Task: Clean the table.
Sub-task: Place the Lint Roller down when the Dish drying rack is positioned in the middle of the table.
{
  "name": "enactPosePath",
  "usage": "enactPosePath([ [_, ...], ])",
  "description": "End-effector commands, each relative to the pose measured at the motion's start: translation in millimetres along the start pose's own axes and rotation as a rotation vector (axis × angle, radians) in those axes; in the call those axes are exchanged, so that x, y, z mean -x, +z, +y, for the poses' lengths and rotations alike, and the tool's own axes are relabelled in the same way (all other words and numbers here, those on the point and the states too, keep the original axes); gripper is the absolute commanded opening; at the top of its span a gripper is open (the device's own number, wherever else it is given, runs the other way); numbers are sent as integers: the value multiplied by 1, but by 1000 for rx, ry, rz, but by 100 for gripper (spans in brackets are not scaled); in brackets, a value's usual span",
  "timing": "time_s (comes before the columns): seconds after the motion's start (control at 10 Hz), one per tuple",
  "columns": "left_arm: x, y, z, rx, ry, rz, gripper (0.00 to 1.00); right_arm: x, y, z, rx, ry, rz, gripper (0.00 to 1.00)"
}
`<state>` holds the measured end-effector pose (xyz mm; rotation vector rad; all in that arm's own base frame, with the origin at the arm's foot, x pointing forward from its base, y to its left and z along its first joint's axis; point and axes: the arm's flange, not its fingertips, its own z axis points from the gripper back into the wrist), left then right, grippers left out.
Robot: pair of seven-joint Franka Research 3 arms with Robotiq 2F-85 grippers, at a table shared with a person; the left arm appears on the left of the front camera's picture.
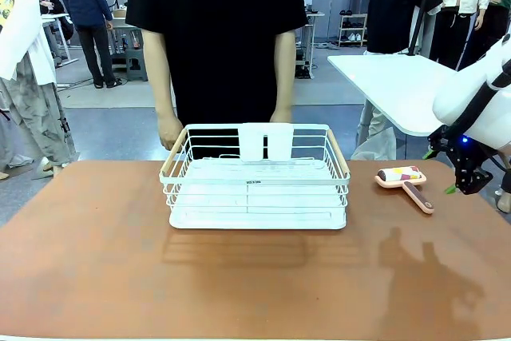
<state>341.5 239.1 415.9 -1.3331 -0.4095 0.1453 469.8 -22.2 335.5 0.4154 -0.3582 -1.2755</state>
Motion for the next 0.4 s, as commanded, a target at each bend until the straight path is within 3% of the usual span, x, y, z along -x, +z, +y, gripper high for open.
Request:
enactPosePath([
  [0.0, 2, 2, -1, 10, -5, -5, 100, 2, -1, -2, -10, -2, 3, 100],
  [0.3, 2, 2, -1, 10, -5, -5, 100, 2, -1, -2, -10, -2, 3, 100],
])
